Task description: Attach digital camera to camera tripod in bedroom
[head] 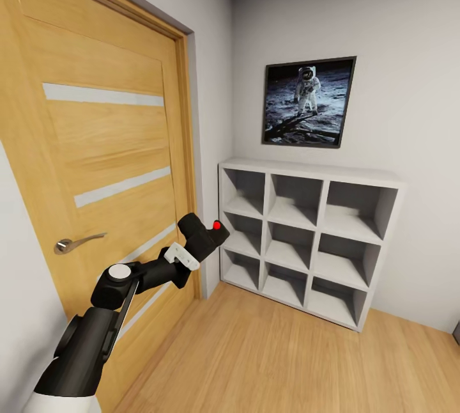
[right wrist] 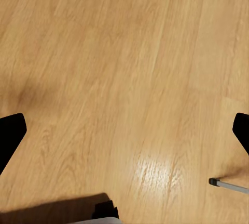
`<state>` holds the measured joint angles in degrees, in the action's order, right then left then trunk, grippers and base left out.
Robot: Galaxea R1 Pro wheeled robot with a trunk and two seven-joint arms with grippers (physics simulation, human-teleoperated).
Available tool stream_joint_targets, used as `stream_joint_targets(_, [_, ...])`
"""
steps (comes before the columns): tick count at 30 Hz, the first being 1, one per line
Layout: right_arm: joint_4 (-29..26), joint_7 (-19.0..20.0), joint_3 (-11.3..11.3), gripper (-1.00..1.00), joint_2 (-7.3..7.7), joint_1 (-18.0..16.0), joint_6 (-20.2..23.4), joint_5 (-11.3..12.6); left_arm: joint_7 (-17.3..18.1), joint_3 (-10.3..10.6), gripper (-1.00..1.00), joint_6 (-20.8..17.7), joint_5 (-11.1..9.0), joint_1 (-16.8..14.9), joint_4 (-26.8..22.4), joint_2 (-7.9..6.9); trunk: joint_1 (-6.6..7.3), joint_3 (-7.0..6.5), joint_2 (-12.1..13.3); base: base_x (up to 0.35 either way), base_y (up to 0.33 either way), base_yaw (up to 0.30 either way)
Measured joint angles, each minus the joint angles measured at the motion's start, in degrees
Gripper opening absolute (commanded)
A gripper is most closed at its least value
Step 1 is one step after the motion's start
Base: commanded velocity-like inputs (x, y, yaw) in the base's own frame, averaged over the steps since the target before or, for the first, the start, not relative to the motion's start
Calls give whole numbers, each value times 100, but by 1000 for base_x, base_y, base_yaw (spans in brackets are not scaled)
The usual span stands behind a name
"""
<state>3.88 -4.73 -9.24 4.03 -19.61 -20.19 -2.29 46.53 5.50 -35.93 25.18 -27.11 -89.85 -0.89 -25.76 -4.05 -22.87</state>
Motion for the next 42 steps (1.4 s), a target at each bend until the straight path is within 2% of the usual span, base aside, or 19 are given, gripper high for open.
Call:
stream_joint_targets(8, [0, 10, 0, 100, -2, 0, 8, 0, 0, 0, -100, 0, 1, -1, 0, -2, 0, 0, 0, 0, 0, -28])
stream_joint_targets(13, [0, 8, 0, 100, -80, 6, 24, 0, 0, 0, -100, 0, 1, -2, 1, -2, 0, 0, 0, 0, 0, -1])
stream_joint_targets(22, [0, -16, 0, 100, -96, 9, 97, 0, 0, 0, -100, 0, 0, -1, 8, -4, 0, 0, 0, 0, 0, 0])
stream_joint_targets(24, [-18, -80, -74, 100, -32, 74, 81, 3, 63, -66, -100, -19, 90, 64, -55, -14, 0, 0, 0, 0, 0, 0])
stream_joint_targets(30, [-18, -113, -75, 100, 161, 149, 82, 2, 64, -255, -100, -14, 85, 258, -244, -13, 0, 0, 0, 0, 0, 0])
stream_joint_targets(32, [-42, -92, -65, 100, 220, 132, 69, 1, 70, -249, -100, -19, 68, 323, -300, -13, 0, 0, 0, 0, 0, 0])
stream_joint_targets(42, [-187, 82, -34, 100, 114, 71, -147, -8, 106, -238, -100, -26, 62, 650, -243, -11, 0, 0, 0, 0, 0, -5])
